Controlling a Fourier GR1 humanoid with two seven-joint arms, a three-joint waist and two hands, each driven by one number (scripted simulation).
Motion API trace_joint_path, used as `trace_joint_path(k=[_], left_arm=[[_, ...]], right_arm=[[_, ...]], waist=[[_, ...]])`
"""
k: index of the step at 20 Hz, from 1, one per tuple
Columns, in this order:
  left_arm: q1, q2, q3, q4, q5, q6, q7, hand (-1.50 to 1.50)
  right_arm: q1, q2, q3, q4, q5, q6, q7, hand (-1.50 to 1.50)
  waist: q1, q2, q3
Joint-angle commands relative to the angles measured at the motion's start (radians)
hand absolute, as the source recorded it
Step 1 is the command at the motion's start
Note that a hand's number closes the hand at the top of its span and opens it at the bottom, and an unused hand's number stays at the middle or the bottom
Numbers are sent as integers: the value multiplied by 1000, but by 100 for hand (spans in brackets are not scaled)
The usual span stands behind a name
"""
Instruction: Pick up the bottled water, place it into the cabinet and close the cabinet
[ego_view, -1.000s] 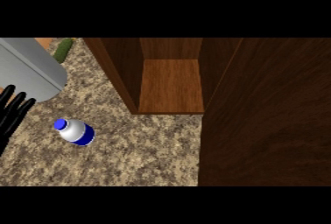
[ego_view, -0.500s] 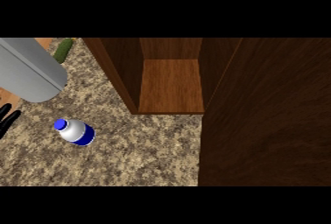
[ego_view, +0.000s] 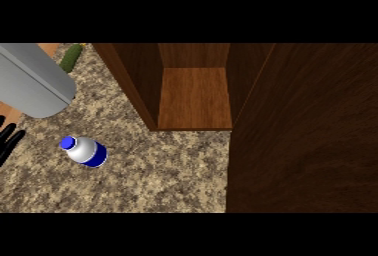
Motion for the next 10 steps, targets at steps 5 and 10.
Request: trace_joint_path(k=[5, 10], left_arm=[[-26, -67, -12, 119, -206, 23, -134, -150], [-165, -27, -5, 442, -290, -16, -264, -150]], right_arm=[[142, -1, 7, -172, -20, 23, 5, -150], [179, -46, -61, -189, -88, 68, -29, -150]], waist=[[-2, -1, 0], [-15, 2, -1]])
